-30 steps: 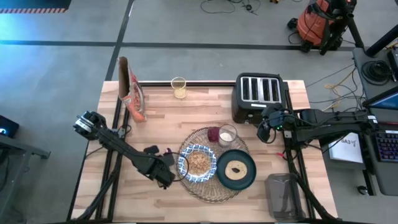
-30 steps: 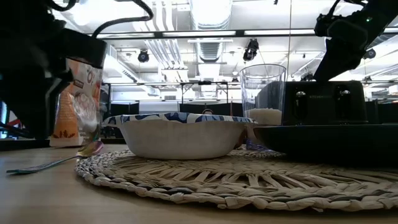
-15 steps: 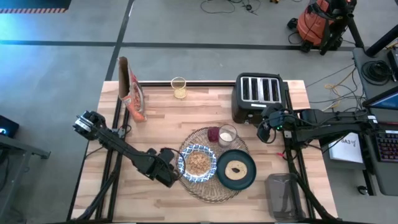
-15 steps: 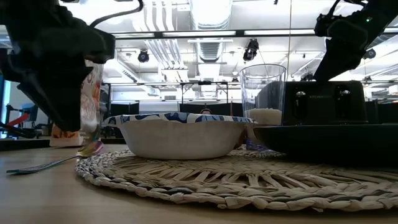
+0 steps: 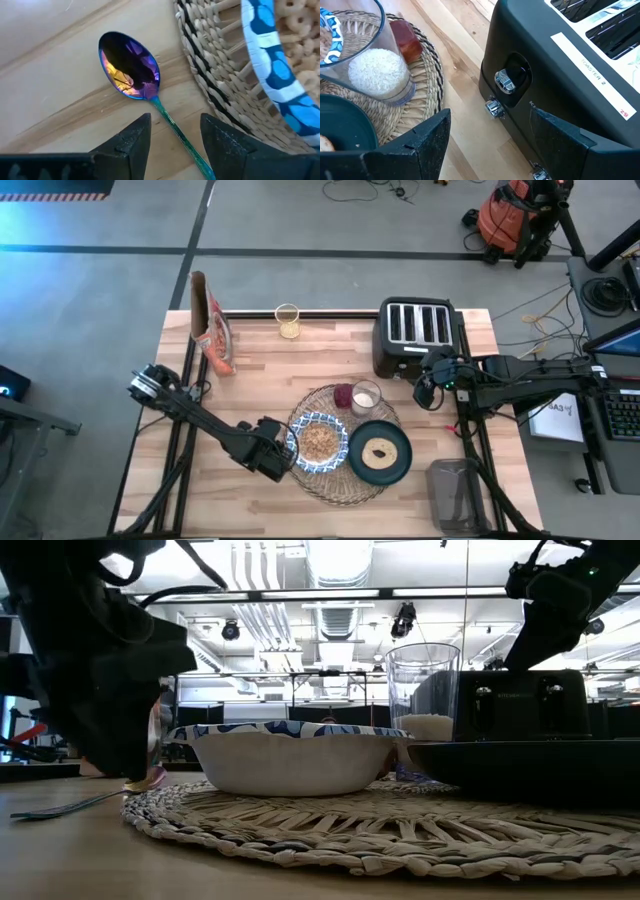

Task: Arrange a breakfast setting
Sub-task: Put the violet spoon to the left of the white patterned bowl on the brown table mat

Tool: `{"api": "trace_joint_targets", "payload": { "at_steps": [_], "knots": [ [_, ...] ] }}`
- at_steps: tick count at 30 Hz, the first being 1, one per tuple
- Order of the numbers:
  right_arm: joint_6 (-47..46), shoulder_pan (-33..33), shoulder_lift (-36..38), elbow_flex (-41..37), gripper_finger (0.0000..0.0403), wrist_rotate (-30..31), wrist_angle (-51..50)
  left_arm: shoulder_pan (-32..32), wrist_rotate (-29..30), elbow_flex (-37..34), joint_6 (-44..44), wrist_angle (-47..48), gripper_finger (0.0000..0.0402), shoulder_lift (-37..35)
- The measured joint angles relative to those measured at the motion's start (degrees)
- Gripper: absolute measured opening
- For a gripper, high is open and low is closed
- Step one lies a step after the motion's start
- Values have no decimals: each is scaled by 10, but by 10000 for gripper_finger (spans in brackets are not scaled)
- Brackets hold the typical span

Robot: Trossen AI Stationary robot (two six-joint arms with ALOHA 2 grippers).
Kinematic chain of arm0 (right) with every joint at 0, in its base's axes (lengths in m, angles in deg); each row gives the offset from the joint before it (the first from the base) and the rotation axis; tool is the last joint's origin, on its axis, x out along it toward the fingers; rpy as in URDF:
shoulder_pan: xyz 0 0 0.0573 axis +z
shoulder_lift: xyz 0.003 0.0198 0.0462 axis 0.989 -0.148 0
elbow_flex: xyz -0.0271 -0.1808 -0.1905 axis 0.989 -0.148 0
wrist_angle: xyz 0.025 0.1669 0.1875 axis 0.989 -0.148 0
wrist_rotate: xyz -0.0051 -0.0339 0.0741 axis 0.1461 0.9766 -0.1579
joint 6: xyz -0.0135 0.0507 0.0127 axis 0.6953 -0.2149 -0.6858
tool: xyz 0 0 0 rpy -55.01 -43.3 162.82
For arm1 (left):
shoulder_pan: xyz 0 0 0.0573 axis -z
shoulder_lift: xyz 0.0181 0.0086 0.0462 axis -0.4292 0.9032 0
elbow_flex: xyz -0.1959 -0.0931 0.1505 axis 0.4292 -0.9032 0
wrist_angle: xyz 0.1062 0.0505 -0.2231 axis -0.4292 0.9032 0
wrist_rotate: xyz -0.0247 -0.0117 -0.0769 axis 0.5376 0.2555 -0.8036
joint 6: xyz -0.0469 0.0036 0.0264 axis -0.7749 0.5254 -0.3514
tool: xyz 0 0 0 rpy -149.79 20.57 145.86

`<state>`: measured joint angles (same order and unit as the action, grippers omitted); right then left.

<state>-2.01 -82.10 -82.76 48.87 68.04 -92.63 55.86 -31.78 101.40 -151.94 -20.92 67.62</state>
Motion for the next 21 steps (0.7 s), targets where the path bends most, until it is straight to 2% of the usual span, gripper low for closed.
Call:
{"api": "trace_joint_targets", "payload": {
  "at_steps": [11, 21],
  "knots": [
    [0, 0, 0, 0, 260, 0, 0, -1, 0, 0, -27, 0, 78, 19],
    [0, 0, 0, 0, 260, 0, 0, -1, 0, 0, -35, -7, 68, 26]
  ]
}}
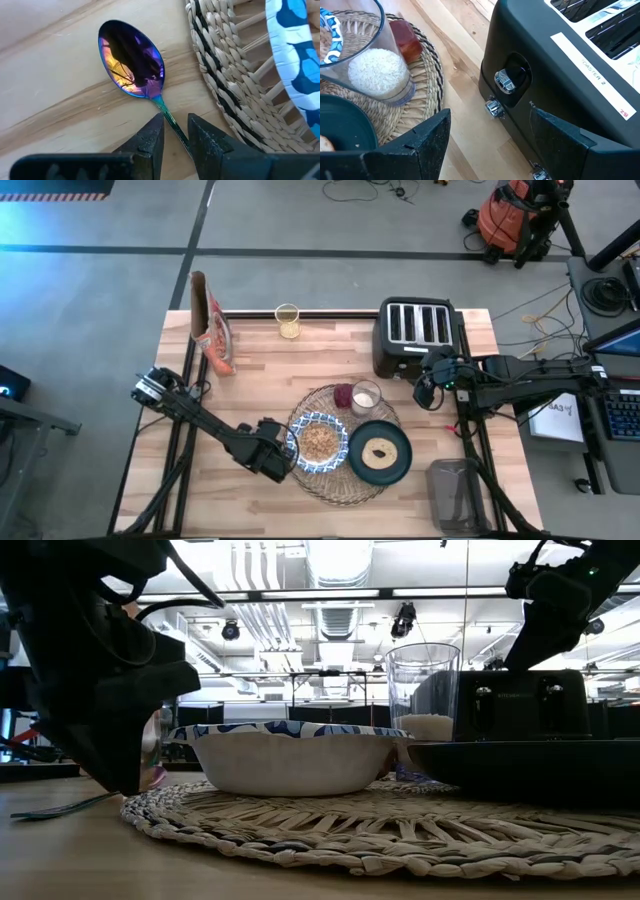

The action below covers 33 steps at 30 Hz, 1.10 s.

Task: Arrange a breakfast setting
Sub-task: Put the violet spoon to the left of the white patterned bowl on the brown table mat

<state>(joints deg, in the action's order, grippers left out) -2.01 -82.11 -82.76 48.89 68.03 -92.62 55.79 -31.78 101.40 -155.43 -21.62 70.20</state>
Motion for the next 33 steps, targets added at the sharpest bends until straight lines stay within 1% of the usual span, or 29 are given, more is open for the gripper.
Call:
{"api": "trace_joint_targets", "payload": {
  "at_steps": [7, 11, 19, 27, 33],
  "knots": [
    [0, 0, 0, 0, 260, 0, 0, 1, 4, -31, -16, -48, 68, -4],
    [0, 0, 0, 0, 260, 0, 0, 1, 7, -33, -13, -53, 64, -3],
    [0, 0, 0, 0, 260, 0, 0, 1, 6, -30, -10, -55, 6, -3],
    [0, 0, 0, 0, 260, 0, 0, 1, 8, -22, -14, -45, 2, -6],
    [0, 0, 0, 0, 260, 0, 0, 0, 9, -7, -56, -44, 1, -8]
  ]
}}
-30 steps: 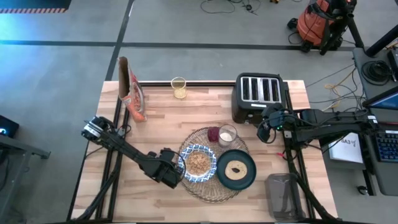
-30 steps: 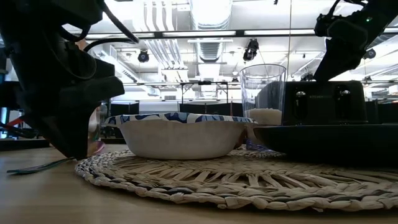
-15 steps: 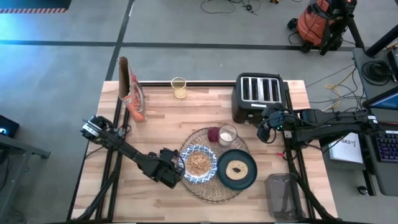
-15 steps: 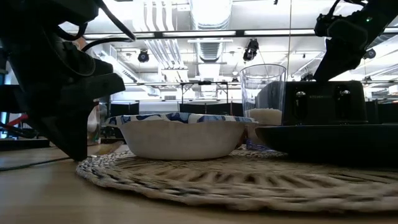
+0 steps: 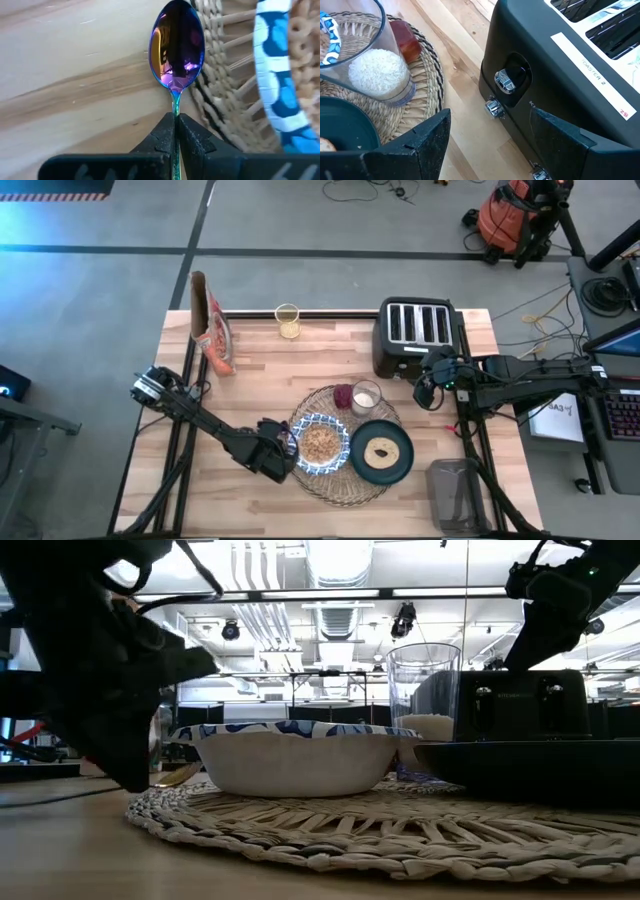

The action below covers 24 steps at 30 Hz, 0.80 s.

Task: Arrange a breakfast setting
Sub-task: Put the violet spoon to the left of the white patterned bowl on the brown table mat

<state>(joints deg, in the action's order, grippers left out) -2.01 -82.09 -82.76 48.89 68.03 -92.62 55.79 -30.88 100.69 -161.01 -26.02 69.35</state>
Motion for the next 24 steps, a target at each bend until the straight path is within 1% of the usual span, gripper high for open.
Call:
{"api": "trace_joint_targets", "payload": {
  "at_steps": [3, 8, 16, 21, 24],
  "knots": [
    [0, 0, 0, 0, 260, 0, 0, 0, 5, 10, -10, 1, 1, 0],
    [0, 0, 0, 0, 260, 0, 0, 0, 37, 27, -34, 25, 1, -3],
    [0, 0, 0, 0, 260, 0, 0, -4, 62, 28, -74, -19, 3, -3],
    [0, 0, 0, 0, 260, 0, 0, -12, 97, 27, -87, -20, 4, -2],
    [0, 0, 0, 0, 260, 0, 0, -20, 107, 27, -88, -20, 4, -2]
  ]
}}
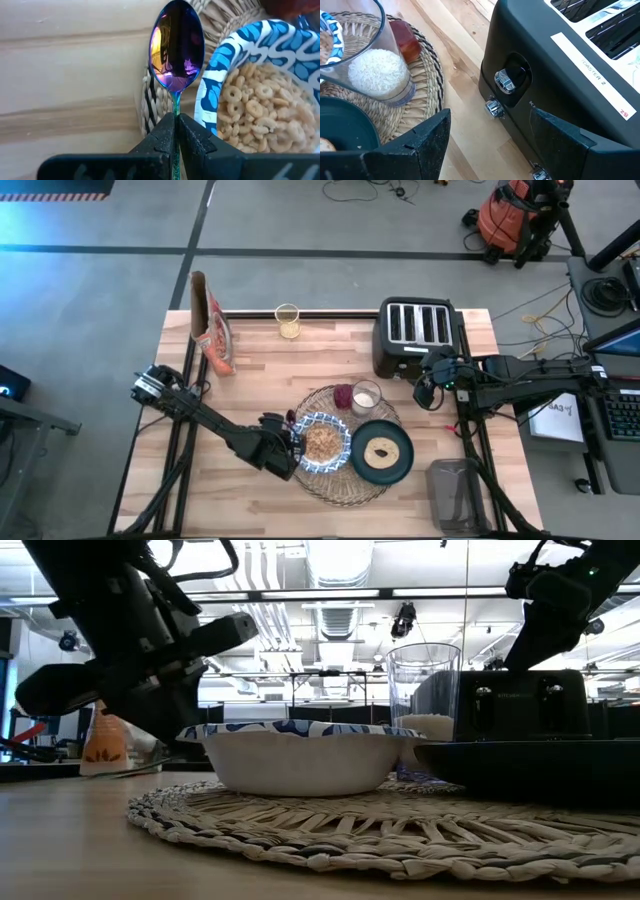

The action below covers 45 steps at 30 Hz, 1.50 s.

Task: Arrange a breakfast setting
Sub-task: Put the violet spoon to the left of the white patterned bowl on the brown table mat, then return to Home Position

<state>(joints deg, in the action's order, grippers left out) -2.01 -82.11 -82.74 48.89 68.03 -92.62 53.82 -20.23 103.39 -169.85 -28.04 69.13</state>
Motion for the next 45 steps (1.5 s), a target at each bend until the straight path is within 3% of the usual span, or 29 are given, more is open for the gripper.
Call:
{"api": "trace_joint_targets", "payload": {
  "at_steps": [21, 26, 38, 45],
  "knots": [
    [0, 0, 0, 0, 260, 0, 0, -8, -30, 10, -32, -21, 6, 49],
    [0, 0, 0, 0, 260, 0, 0, -7, -26, 39, -24, 36, 13, 49],
    [0, 0, 0, 0, 260, 0, 0, 3, -16, 68, -24, 116, 72, 44],
    [0, 0, 0, 0, 260, 0, 0, 15, 4, 57, -25, 214, 77, -14]
  ]
}}
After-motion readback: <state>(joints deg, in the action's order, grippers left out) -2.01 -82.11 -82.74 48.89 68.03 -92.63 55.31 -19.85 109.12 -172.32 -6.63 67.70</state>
